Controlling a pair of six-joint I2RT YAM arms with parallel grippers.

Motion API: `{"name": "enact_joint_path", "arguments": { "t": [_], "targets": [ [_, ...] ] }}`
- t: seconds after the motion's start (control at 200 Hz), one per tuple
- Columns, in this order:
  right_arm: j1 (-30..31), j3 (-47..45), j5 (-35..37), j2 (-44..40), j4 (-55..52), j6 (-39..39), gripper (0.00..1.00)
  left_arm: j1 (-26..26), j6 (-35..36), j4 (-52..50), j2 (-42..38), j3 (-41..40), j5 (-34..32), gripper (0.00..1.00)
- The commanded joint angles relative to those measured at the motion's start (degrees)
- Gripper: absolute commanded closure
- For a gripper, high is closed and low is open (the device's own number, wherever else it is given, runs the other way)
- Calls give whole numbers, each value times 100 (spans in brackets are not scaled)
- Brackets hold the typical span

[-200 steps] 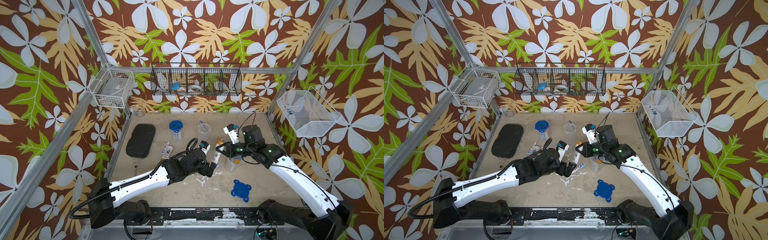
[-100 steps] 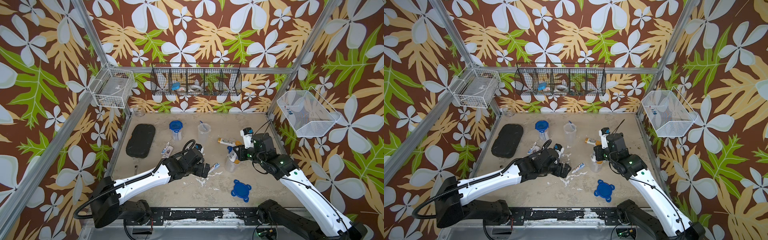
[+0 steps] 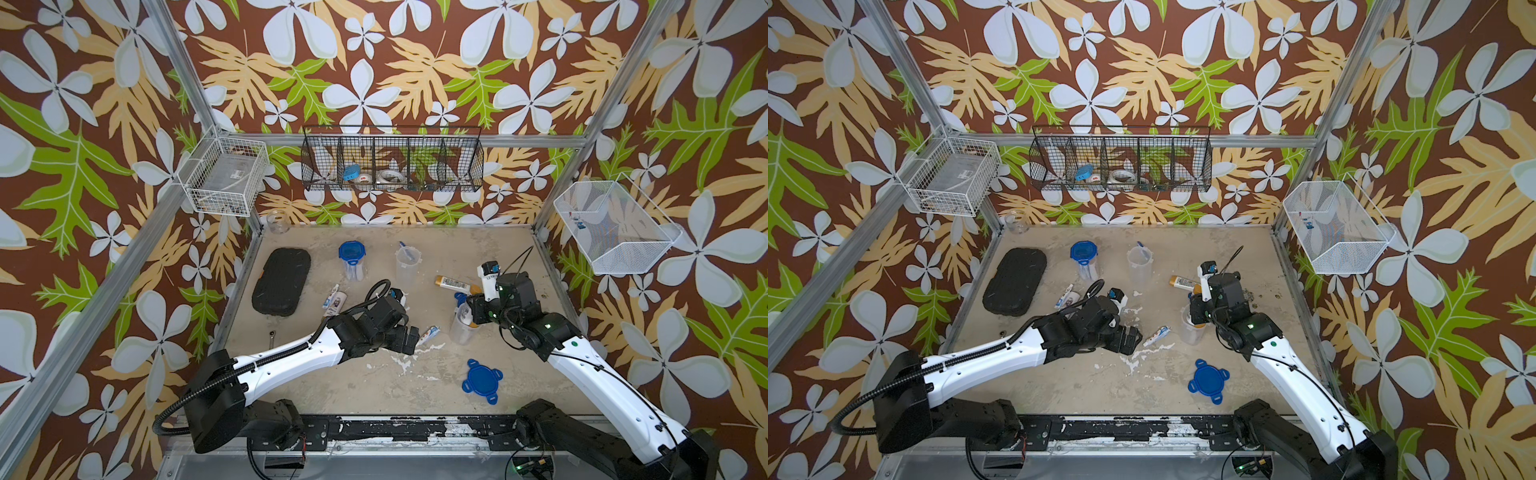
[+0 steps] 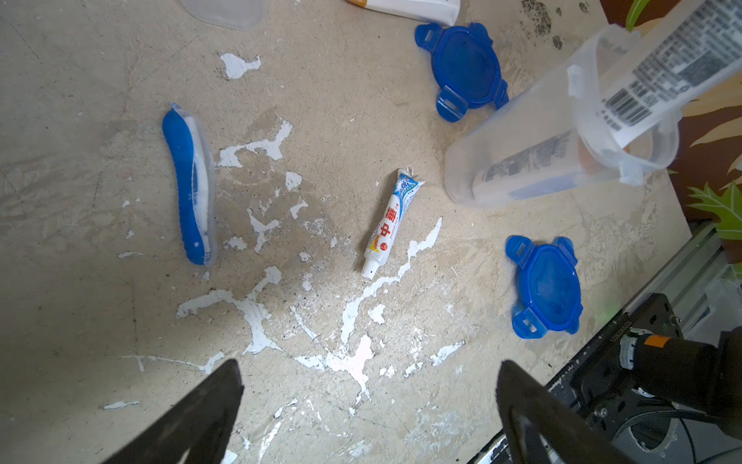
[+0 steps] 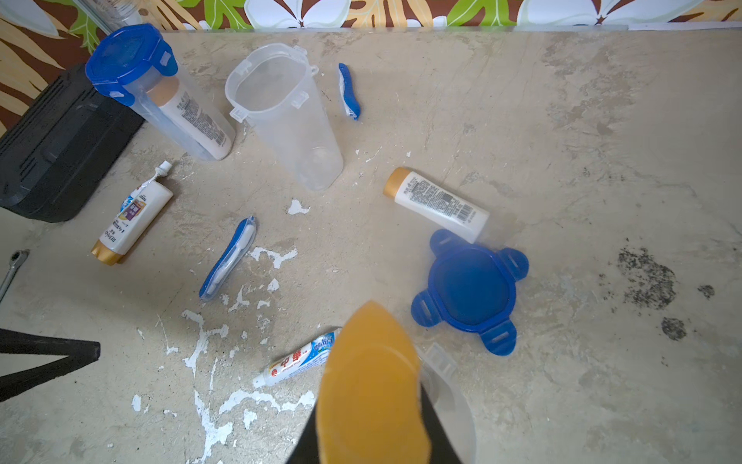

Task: Pack away toiletry kits
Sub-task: Place the toiletry item into the container.

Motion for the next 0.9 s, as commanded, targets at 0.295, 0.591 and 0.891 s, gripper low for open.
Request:
{"name": "enact_joint_path", "arguments": {
  "t": [0.295, 0.591, 0.891],
  "targets": [
    [-2, -417, -28, -129, 506, -111, 91, 95, 292, -159, 861, 482, 110, 10],
    [-2, -538, -29, -196, 507, -5, 69, 92, 659, 402, 2190, 1004, 692, 20],
    [1, -362, -40, -285, 181, -41, 52, 36, 955, 447, 3081, 1286, 555, 26]
  ]
}}
